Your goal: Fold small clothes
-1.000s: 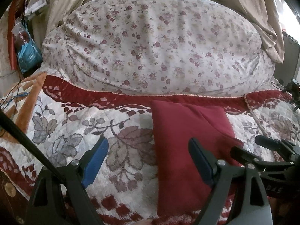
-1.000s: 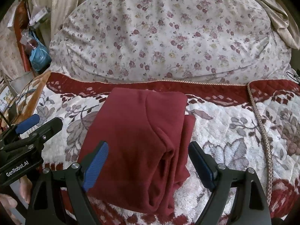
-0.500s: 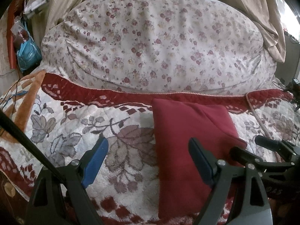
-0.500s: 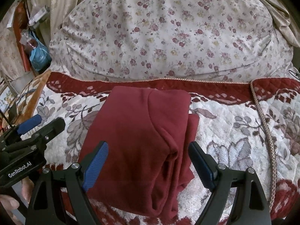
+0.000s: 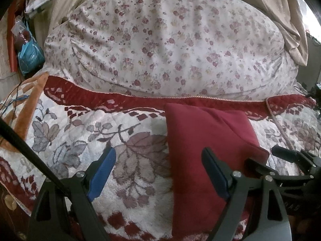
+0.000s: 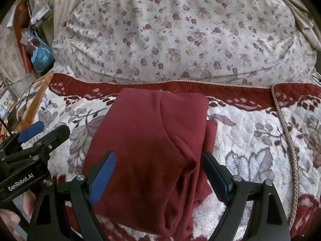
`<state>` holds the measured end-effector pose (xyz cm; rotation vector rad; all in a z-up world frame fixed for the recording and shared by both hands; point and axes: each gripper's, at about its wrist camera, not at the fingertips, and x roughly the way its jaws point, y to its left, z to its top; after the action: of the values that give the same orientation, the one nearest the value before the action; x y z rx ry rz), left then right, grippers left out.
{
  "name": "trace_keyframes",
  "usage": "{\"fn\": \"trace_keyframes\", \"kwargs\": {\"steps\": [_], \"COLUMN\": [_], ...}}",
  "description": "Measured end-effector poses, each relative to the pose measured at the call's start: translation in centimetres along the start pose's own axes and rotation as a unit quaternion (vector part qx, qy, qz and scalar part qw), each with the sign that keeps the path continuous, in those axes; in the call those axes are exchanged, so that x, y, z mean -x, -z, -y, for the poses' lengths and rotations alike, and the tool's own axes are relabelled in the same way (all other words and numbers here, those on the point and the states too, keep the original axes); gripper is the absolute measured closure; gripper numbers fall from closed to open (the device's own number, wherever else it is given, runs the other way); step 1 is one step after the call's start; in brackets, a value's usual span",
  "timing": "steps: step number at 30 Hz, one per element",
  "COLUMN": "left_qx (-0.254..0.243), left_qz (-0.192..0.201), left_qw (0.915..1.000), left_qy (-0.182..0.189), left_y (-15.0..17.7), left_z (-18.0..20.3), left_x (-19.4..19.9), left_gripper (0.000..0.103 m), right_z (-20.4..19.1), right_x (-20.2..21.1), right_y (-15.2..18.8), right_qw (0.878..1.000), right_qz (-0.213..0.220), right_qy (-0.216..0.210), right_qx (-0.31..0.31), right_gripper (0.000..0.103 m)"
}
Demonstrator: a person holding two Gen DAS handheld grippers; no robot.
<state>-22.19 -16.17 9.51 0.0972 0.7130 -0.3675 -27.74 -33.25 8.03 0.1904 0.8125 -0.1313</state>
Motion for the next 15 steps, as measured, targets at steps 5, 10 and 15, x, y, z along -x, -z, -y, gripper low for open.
{"fn": "trace_keyframes", "kwargs": {"steps": [5,10,15], "left_qx": [0.000,0.004,0.004], "left_qz": [-0.006,-0.017,-0.021], "left_qw": [1.0000,0.9998,0.9998], "left_qy": [-0.001,0.003,0.002], "left_y": [0.1,0.1,0.1], "left_z": [-0.2,-0.1,-0.4], "left_x": [-0.8,-1.4,-2.0], "left_gripper": [0.017,0.017,0.017], "right_z": [0.0,0.1,0.2], "right_x": [-0.6,-1.2,-2.0], "right_y": [-0.1,-0.1,-0.2], "right_qw": [1.000,1.000,1.000], "right_qz": [-0.005,-0.011,-0.017], "right_qy": [0.001,0.003,0.002], "right_qx": [-0.001,-0.001,-0.003], "right_gripper": [0.012,0.012,0.012]}}
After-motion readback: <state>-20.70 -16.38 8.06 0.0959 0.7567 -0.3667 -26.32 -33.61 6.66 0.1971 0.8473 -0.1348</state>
